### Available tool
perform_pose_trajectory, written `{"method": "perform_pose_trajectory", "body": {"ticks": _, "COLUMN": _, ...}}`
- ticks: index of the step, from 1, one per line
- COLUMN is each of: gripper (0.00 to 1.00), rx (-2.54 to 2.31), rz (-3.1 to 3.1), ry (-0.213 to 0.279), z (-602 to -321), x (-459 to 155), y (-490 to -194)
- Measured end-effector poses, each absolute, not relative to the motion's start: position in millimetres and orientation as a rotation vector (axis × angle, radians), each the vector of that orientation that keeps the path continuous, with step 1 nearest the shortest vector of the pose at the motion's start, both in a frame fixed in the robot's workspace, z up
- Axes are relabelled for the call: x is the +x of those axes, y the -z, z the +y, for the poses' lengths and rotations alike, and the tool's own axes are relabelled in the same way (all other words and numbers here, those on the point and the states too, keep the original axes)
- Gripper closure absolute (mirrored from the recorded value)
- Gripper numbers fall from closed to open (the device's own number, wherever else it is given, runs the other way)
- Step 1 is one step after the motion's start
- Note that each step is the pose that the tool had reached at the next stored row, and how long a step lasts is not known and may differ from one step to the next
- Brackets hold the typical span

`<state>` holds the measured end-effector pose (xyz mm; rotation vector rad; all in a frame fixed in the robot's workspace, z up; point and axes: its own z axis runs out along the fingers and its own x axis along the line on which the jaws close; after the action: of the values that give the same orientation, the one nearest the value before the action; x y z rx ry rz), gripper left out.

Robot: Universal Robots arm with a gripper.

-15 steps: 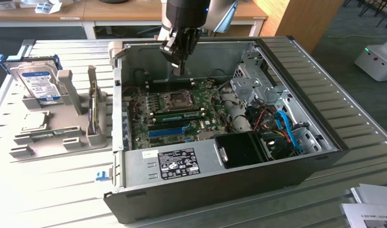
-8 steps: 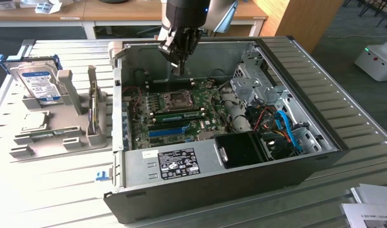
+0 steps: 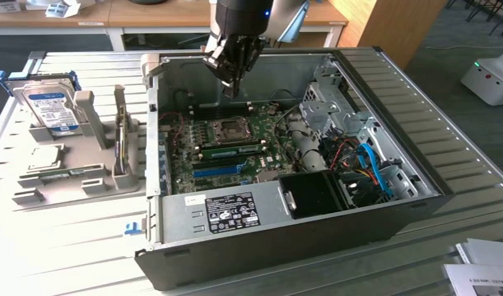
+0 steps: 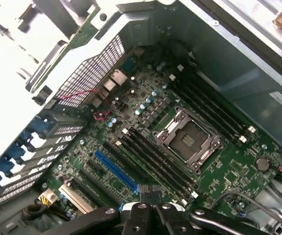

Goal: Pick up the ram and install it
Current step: 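Press down the ram until it locks into place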

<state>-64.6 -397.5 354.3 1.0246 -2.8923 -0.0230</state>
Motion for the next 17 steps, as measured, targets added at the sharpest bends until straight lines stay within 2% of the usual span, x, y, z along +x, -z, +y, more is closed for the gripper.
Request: {"method": "perform_pose_trajectory", "body": {"ticks": 17, "gripper": 0.90, "rx": 0.689, "rz": -2.992, "ry": 0.036, "z": -397.2, "x": -64.6, "y": -354.3}}
